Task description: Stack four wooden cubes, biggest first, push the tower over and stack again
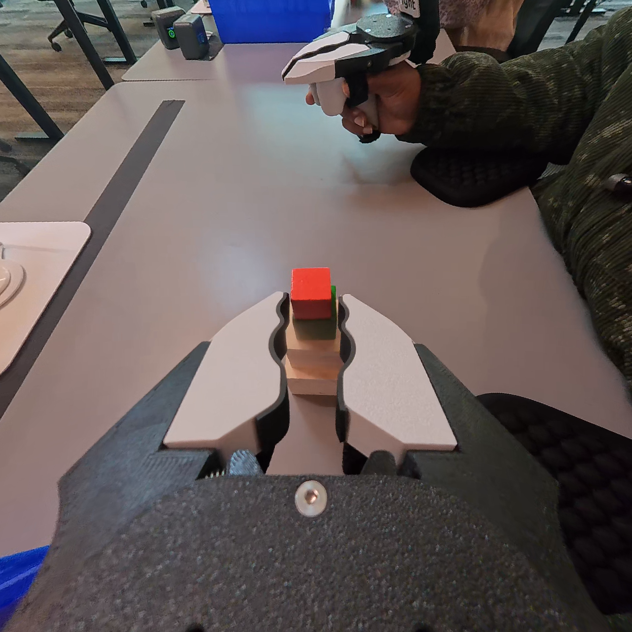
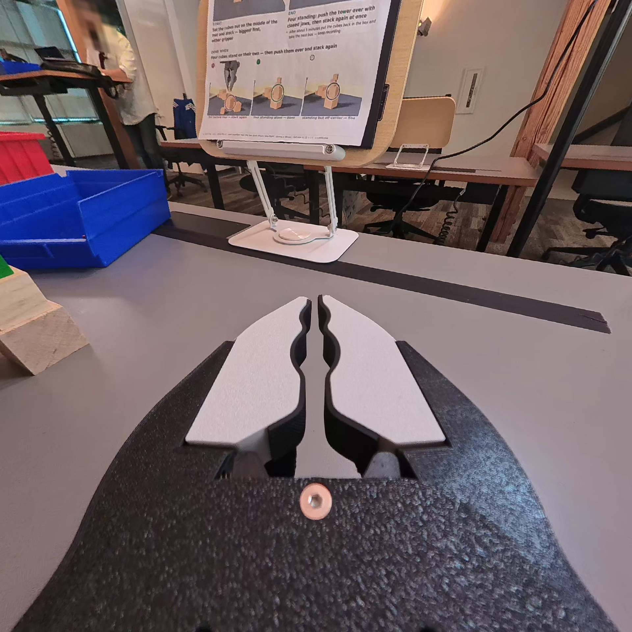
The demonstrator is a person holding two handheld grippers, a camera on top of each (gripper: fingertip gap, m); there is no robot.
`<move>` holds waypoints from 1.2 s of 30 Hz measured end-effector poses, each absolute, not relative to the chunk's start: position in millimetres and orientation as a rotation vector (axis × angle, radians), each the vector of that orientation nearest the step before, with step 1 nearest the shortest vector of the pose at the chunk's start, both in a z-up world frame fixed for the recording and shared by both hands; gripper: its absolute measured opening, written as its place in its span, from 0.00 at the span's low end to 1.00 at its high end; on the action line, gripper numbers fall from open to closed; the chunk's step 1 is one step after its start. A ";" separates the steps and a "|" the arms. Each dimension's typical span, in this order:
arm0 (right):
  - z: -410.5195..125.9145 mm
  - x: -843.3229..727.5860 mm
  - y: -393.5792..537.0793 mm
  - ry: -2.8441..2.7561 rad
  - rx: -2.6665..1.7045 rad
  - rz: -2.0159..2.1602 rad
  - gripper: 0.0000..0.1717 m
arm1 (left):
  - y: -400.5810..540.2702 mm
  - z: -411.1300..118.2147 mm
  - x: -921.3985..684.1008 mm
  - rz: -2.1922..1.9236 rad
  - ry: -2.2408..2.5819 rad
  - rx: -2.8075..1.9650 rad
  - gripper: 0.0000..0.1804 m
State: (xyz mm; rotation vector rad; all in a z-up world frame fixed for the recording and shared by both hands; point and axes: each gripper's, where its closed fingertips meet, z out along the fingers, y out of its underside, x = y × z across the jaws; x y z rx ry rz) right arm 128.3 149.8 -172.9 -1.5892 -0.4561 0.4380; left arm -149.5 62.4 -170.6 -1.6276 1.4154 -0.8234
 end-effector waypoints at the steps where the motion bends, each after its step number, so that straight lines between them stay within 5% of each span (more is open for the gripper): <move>1: -173.0 128.2 149.8 -0.457 -1.589 0.438 0.02 | 62.6 -170.1 -150.0 -0.819 1.412 -1.624 0.15; 15: -168.8 130.8 148.8 -0.446 -1.577 0.441 0.02 | 66.7 -181.2 -176.4 -0.731 1.146 -1.693 0.27; 25: -170.6 126.0 147.4 -0.466 -1.578 0.418 0.02 | 106.3 -185.9 -238.5 -0.378 0.486 -1.684 0.00; 36: -165.4 137.1 150.6 -0.407 -1.571 0.368 0.03 | 103.5 -213.9 -251.7 0.195 0.403 -1.908 0.00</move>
